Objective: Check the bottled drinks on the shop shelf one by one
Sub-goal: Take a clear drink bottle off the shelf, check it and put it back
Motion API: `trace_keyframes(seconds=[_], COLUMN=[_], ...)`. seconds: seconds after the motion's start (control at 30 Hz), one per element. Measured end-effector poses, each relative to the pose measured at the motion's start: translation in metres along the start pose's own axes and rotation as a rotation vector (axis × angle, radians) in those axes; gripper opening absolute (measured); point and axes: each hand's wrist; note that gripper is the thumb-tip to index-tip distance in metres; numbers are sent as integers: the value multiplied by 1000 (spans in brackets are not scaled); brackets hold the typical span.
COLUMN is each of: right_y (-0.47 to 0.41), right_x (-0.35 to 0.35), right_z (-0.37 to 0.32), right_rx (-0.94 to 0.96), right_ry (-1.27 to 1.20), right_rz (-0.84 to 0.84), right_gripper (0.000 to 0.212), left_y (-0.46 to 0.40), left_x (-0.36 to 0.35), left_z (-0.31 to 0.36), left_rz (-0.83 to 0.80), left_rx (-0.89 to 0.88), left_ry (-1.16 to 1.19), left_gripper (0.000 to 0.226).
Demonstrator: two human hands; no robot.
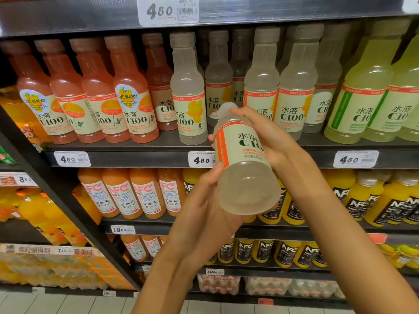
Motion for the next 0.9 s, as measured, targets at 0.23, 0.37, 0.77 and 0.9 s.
trace_keyframes(seconds=[0.23, 0.37, 0.77, 0.9], right_y=[10, 26, 51, 51], right_x=[-7, -10, -24, -24], right_z=[-9, -17, -9, -6], right_rx=[422, 513, 903, 930], right_ry=[172, 424, 565, 619], right_rz=[-97, -128, -209, -223], right_gripper=[18, 37, 42, 47], left_y=[-5, -9, -24, -23], left_x=[22, 29, 41, 47], left_z=[-8, -8, 1, 5], left_rz=[122, 212, 411, 392], left_rx=[-10, -135, -458, -462], left_ry=[-407, -612, -965, -907], left_gripper=[83, 65, 80, 79])
Point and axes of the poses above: each hand's wrist, its own y-axis away from the middle knuckle, its own x-axis out of the back of the hand, z = x × y, and after that the axes turned 11 degrees about x, right-handed
